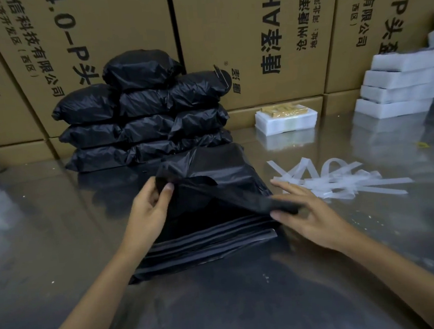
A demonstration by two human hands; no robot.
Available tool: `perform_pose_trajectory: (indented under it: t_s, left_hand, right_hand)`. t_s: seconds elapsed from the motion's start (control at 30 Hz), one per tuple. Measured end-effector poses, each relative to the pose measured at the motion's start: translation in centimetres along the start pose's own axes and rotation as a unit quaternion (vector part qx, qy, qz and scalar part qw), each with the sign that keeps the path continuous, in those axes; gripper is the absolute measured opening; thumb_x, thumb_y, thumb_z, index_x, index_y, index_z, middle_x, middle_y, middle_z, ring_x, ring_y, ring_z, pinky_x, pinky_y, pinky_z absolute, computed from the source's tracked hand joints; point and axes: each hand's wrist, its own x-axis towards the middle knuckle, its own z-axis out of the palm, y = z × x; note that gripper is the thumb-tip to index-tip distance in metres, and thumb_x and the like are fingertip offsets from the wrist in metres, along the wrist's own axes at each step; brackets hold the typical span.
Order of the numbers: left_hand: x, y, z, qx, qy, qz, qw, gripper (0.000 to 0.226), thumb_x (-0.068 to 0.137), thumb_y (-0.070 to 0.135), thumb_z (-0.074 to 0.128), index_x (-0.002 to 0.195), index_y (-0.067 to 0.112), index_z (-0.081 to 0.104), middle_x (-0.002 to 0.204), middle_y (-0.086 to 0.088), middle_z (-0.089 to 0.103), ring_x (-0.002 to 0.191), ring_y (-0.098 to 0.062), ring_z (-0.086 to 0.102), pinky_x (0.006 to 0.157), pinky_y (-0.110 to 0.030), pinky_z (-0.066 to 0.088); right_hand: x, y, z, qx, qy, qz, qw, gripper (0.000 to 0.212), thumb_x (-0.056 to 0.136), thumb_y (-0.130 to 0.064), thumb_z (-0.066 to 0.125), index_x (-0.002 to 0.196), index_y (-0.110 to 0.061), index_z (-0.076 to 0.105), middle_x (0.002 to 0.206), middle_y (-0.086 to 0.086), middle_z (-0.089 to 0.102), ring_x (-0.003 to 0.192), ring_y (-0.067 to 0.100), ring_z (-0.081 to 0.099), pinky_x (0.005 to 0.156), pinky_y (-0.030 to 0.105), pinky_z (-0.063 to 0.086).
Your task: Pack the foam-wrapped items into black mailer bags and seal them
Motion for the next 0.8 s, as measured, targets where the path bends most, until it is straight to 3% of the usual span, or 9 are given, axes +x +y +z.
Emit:
perform_pose_trajectory:
  t_s: [0.1,0.2,0.27,0.33,0.4,0.47,0.53,0.63,0.8]
  left_hand:
    - [2.0,0.2,0.4,-0.07,-0.017,-0.067,0.995,0.014,0.092,0.034,0.068,0.101,0.046,0.068,0.105,0.018,0.072,0.099,-0.002,0.067,0.079,-0.017,0.052]
    - [4.6,0.5,1.0,-0.071,0.031,-0.082,0.994,0.008,0.088,0.045,0.07,0.092,0.039,0.073,0.097,0.018,0.075,0.091,0.001,0.069,0.075,-0.019,0.052]
    - [6.7,0.5,1.8,-0.046,0.108,-0.059,0.991,0.016,0.094,0.041,0.064,0.082,0.032,0.07,0.084,0.013,0.074,0.083,0.001,0.068,0.068,-0.016,0.049]
    - [8.8,-0.6,3.0,0.033,0.14,-0.074,0.987,0.025,0.099,0.038,0.057,0.084,0.019,0.065,0.081,0.002,0.067,0.089,-0.018,0.066,0.069,-0.029,0.047]
    - [10.2,-2.3,4.5,0.138,0.125,-0.148,0.971,0.031,0.1,0.037,0.053,0.104,0.009,0.065,0.104,-0.011,0.068,0.107,-0.035,0.061,0.083,-0.038,0.048]
    - [11.0,-4.3,5.8,0.156,0.087,-0.219,0.959,0.032,0.101,0.035,0.052,0.109,0.006,0.061,0.118,-0.016,0.064,0.114,-0.038,0.057,0.095,-0.041,0.047]
    - [11.4,-5.4,6.5,0.105,0.069,-0.251,0.96,0.035,0.102,0.034,0.051,0.112,0.002,0.062,0.119,-0.017,0.064,0.113,-0.037,0.058,0.099,-0.043,0.047]
    - [11.9,-6.2,6.4,0.117,0.063,-0.268,0.954,0.038,0.101,0.039,0.05,0.115,0.006,0.063,0.119,-0.013,0.064,0.113,-0.037,0.058,0.102,-0.047,0.046]
    - [10.7,-5.6,6.3,0.144,0.096,-0.264,0.949,0.039,0.101,0.044,0.048,0.099,0.007,0.062,0.11,-0.013,0.066,0.107,-0.036,0.06,0.096,-0.043,0.047]
  right_hand:
    - [3.0,-1.5,0.7,0.189,0.117,0.055,0.973,0.012,0.094,-0.029,0.066,0.102,-0.036,0.071,0.105,-0.01,0.077,0.103,0.003,0.07,0.087,0.02,0.056]
    - [6.2,-2.5,0.6,0.216,0.17,0.076,0.959,0.01,0.098,-0.025,0.063,0.097,-0.027,0.073,0.084,-0.022,0.076,0.085,-0.006,0.07,0.066,0.008,0.05]
    - [8.7,-2.6,1.1,0.192,0.198,0.119,0.954,0.022,0.1,-0.03,0.061,0.087,-0.015,0.071,0.074,-0.01,0.074,0.078,0.004,0.07,0.06,0.013,0.047]
    - [11.3,-2.1,1.8,0.155,0.206,0.201,0.945,0.034,0.1,-0.033,0.059,0.089,-0.002,0.068,0.084,0.01,0.072,0.088,0.026,0.069,0.066,0.027,0.044]
    - [13.3,-1.1,2.7,0.137,0.18,0.276,0.934,0.032,0.099,-0.03,0.057,0.103,-0.001,0.069,0.102,0.015,0.071,0.105,0.035,0.065,0.077,0.033,0.044]
    - [14.4,-0.1,3.5,0.144,0.141,0.319,0.926,0.031,0.098,-0.024,0.054,0.106,0.002,0.069,0.102,0.016,0.07,0.1,0.035,0.064,0.072,0.034,0.043]
    - [14.8,0.7,4.1,0.145,0.123,0.328,0.925,0.028,0.095,-0.019,0.05,0.098,0.004,0.067,0.089,0.012,0.065,0.082,0.03,0.06,0.062,0.031,0.039]
    - [15.1,1.5,4.6,0.139,0.134,0.327,0.925,0.029,0.093,-0.018,0.049,0.098,0.007,0.065,0.084,0.01,0.062,0.079,0.027,0.058,0.061,0.03,0.039]
    - [14.5,1.1,4.6,0.158,0.151,0.341,0.914,0.035,0.093,-0.017,0.05,0.113,0.01,0.061,0.101,0.021,0.071,0.077,0.027,0.061,0.059,0.029,0.037]
